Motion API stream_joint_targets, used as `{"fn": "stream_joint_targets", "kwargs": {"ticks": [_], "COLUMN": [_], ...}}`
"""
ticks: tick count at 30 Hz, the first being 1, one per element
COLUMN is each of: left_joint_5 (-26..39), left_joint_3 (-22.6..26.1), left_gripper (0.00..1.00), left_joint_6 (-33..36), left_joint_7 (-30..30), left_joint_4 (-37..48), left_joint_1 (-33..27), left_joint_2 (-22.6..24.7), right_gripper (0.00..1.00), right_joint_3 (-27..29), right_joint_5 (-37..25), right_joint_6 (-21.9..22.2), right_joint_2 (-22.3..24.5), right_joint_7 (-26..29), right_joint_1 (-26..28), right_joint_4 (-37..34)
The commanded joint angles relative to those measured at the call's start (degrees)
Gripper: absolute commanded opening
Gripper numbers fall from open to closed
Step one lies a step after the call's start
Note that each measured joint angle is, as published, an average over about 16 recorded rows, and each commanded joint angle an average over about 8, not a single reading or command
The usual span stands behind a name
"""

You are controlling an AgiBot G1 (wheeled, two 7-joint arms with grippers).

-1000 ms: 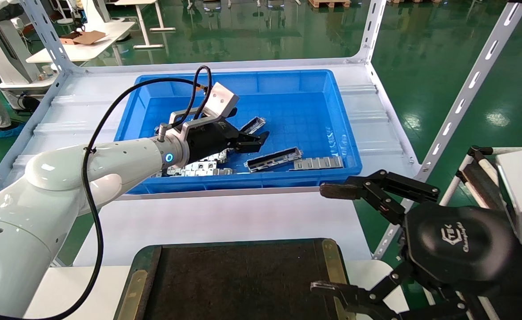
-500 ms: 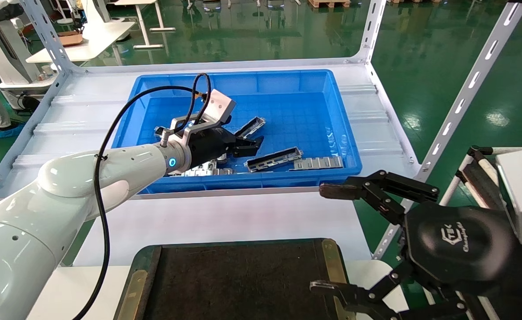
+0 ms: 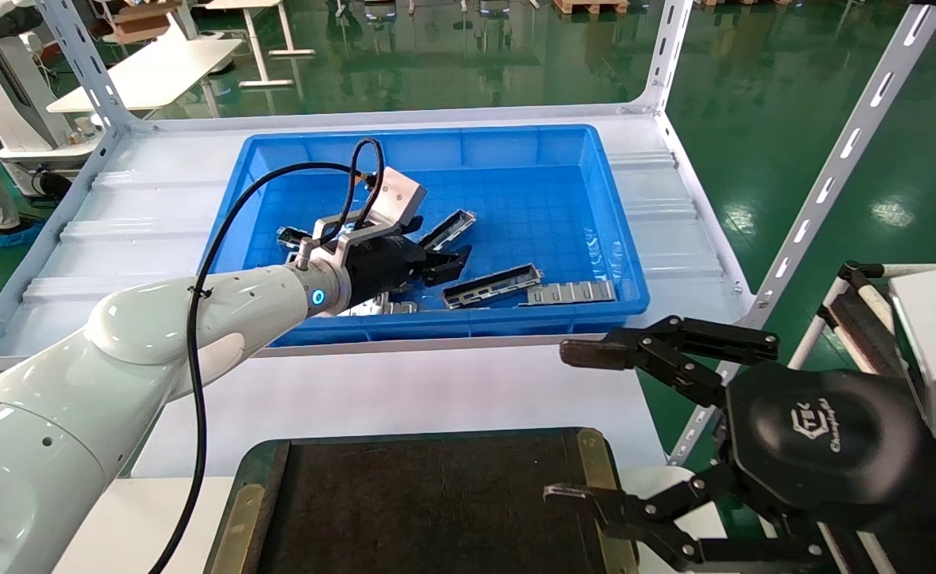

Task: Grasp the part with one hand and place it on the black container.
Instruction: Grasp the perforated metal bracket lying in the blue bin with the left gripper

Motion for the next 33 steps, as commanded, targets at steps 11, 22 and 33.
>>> {"fn": "stream_joint_targets", "kwargs": {"ticks": [11, 22, 33], "left_joint_5": [-3.64, -6.79, -11.47], "left_joint_3": [4.78, 6.95, 4.71], "left_gripper": [0.00, 0.00, 0.00], "left_joint_6": [-1.89, -2.51, -1.00], "left_joint_7": [-1.25, -0.67, 3.59], "left_joint_4": [-0.15, 0.06, -0.82], "left_joint_1": [-0.30, -0.50, -1.97], "left_joint_2": [-0.18, -0.43, -1.67], "right_gripper": [0.00, 0.00, 0.00], "right_joint_3": [0.00, -0.01, -0.01], "right_joint_5": [0.00, 0.00, 0.01], "right_joint_6": [0.00, 0.00, 0.00], "right_joint_2": [0.00, 0.00, 0.00], "right_joint_7": [0.00, 0.00, 0.00], "right_joint_1": [0.00, 0.00, 0.00], "right_joint_4": [0.00, 0.00, 0.00]}}
